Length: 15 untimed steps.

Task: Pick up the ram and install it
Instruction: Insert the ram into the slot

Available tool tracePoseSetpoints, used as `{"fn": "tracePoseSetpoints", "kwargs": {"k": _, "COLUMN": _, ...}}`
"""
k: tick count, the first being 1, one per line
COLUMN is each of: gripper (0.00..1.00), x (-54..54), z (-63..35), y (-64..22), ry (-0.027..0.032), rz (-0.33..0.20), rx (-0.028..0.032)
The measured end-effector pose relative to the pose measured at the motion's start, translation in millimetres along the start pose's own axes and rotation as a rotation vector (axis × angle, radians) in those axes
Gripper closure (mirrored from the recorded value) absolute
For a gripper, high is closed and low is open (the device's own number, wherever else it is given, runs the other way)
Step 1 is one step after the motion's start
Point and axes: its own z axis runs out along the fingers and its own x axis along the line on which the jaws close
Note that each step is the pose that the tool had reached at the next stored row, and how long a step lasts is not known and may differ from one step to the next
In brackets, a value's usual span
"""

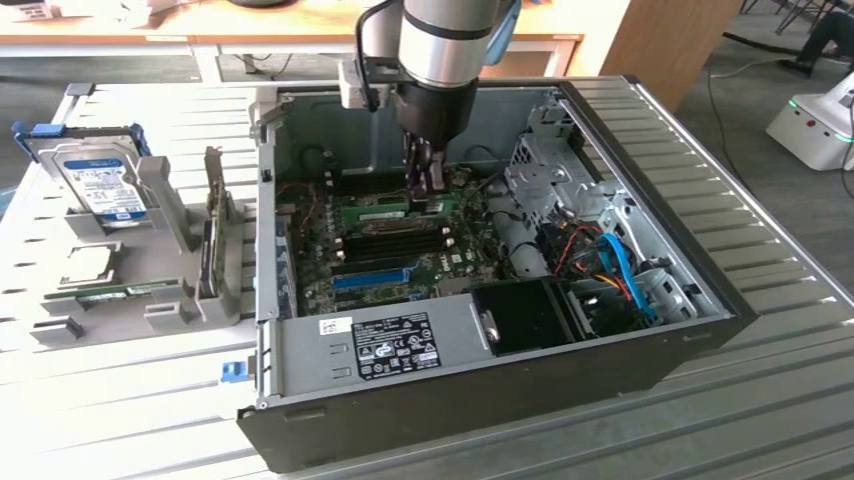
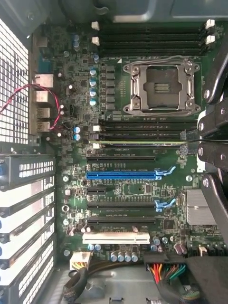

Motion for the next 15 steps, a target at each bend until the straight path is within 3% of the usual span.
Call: {"fn": "tracePoseSetpoints", "kwargs": {"k": 15, "gripper": 0.88, "x": -0.1, "z": 19.2, "y": -0.6, "ry": 0.0006, "rz": 0.0, "rx": 0.0}}
